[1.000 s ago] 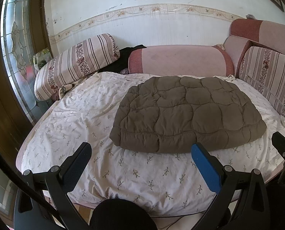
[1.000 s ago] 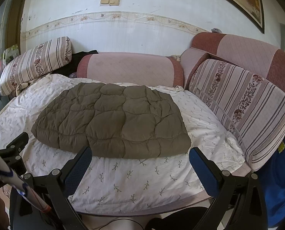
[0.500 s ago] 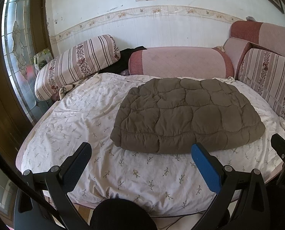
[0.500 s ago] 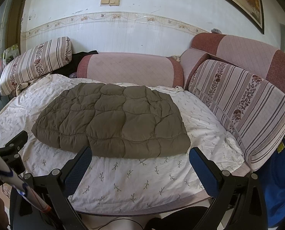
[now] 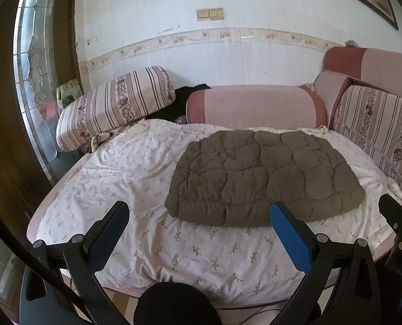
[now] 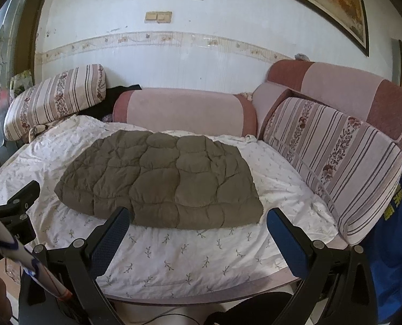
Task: Fold large clothes
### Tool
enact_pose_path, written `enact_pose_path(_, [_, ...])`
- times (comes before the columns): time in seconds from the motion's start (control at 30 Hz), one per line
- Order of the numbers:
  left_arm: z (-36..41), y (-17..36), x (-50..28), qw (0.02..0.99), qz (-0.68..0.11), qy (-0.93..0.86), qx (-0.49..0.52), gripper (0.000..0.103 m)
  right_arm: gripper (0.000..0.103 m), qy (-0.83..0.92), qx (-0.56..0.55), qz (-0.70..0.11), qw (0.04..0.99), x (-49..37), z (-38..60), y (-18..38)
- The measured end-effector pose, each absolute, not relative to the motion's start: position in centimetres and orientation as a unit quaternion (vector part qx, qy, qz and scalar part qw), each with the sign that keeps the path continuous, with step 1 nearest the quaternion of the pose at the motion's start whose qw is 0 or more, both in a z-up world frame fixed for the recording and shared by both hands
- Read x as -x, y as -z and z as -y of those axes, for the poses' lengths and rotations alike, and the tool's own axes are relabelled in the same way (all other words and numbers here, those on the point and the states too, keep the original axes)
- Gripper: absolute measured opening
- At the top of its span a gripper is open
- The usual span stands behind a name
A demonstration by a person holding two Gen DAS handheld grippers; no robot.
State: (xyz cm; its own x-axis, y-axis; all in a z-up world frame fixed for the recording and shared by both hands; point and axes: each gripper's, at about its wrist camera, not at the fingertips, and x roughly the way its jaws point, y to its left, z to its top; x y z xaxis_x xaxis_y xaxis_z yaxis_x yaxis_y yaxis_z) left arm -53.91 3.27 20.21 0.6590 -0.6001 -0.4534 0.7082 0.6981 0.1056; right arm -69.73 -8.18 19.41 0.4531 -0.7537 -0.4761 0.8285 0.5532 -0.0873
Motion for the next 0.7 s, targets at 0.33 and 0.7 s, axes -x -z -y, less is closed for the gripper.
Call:
enact_pose_path(0.33, [-3.8,-21.5,55.2,0.907,-0.182,0.357,-0.132,0.103,0.103,0.462,-0.073,-0.215,0.858,70.7,7.5,-20.7])
enact_pose_path(0.7, [-3.4,-21.4,55.5,0.901,-0.19,0.365,-0.139,0.103,0.103,0.457,-0.09,-0.204,0.861,71.5,7.9,-20.5])
